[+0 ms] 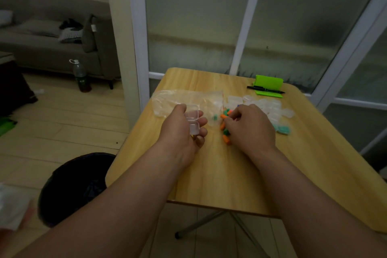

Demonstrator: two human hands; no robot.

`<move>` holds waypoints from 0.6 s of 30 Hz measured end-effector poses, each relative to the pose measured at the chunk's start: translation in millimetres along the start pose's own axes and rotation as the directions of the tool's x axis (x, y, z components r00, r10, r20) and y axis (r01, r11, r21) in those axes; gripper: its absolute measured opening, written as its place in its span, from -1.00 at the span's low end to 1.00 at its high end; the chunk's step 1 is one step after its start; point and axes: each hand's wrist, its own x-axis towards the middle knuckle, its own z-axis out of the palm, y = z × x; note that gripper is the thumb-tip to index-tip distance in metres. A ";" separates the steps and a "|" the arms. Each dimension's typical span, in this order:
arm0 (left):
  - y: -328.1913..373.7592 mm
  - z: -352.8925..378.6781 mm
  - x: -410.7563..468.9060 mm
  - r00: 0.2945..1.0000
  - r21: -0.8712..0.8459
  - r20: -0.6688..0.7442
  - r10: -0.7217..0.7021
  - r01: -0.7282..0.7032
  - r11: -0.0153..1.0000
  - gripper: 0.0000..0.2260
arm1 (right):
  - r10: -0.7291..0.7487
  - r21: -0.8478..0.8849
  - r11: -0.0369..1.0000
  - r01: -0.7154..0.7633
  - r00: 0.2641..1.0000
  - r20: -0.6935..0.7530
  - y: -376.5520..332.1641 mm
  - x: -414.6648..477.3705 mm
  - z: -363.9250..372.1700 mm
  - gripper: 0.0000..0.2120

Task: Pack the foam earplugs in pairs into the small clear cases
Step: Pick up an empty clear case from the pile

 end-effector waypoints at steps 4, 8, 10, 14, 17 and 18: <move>-2.9 6.2 -3.8 1.000 0.033 0.014 -0.004 0.003 0.999 -0.54 | 0.030 0.094 0.995 -0.031 1.000 0.009 12.3 -1.6 -13.4 -0.92; -10.6 15.1 -8.0 0.997 0.076 0.068 -0.036 0.031 0.997 -0.57 | 0.034 0.318 0.947 -0.047 0.998 0.046 25.7 -10.9 -36.3 -0.92; -14.9 20.0 -11.4 0.993 0.089 0.100 -0.063 0.054 0.995 -0.57 | -0.015 0.393 0.919 -0.006 0.999 0.049 26.5 -19.1 -51.7 -0.91; -22.5 25.5 -14.2 0.972 0.057 0.204 -0.119 0.110 0.992 -0.58 | -0.194 0.486 0.865 0.128 0.977 0.088 15.5 -38.8 -76.7 -0.92; -29.8 28.1 -14.3 0.964 0.066 0.243 -0.112 0.099 0.993 -0.53 | -0.292 0.407 0.882 0.237 0.954 0.076 9.2 -50.9 -78.5 -0.91; -31.7 29.4 -15.1 0.961 0.066 0.257 -0.105 0.092 0.994 -0.52 | -0.311 0.367 0.892 0.263 0.947 0.077 7.5 -53.9 -77.4 -0.90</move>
